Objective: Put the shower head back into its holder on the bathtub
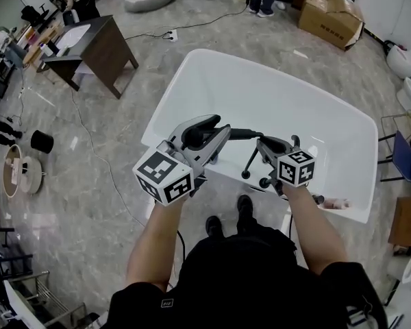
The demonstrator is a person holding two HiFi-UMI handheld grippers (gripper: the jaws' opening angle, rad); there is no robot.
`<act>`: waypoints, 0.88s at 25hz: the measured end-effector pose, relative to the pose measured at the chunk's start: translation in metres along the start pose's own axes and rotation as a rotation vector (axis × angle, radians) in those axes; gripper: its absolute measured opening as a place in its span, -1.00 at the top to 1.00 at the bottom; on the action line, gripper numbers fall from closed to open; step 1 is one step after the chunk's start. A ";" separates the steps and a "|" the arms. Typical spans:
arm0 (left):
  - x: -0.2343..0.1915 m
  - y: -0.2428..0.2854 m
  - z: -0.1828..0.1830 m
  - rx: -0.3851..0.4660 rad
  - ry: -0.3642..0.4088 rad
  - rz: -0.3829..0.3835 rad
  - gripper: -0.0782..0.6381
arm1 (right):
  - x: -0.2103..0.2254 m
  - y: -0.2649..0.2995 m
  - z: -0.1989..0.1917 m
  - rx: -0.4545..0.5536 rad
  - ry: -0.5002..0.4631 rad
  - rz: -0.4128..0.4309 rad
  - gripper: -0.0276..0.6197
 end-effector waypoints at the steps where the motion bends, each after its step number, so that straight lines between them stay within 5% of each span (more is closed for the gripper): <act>1: 0.001 0.001 -0.002 -0.004 -0.003 -0.005 0.43 | 0.000 0.000 -0.005 -0.004 0.009 0.000 0.70; 7: 0.012 0.007 0.004 0.037 -0.073 -0.054 0.43 | -0.014 -0.001 -0.035 -0.046 0.021 0.067 0.68; 14: 0.036 0.017 0.016 0.039 -0.005 -0.108 0.43 | -0.037 -0.015 -0.058 -0.054 0.056 0.157 0.50; 22: 0.036 0.017 -0.015 -0.034 -0.017 -0.088 0.43 | -0.027 -0.060 -0.051 0.063 0.088 0.091 0.51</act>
Point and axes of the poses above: the fingertips, and each gripper's own axes: y forward along the fingers, x to its right, z out of its top, the point moved 6 cm from there along -y, backward along the fingers, and after that the axes turned 5 degrees about y, right-handed, at the moved point
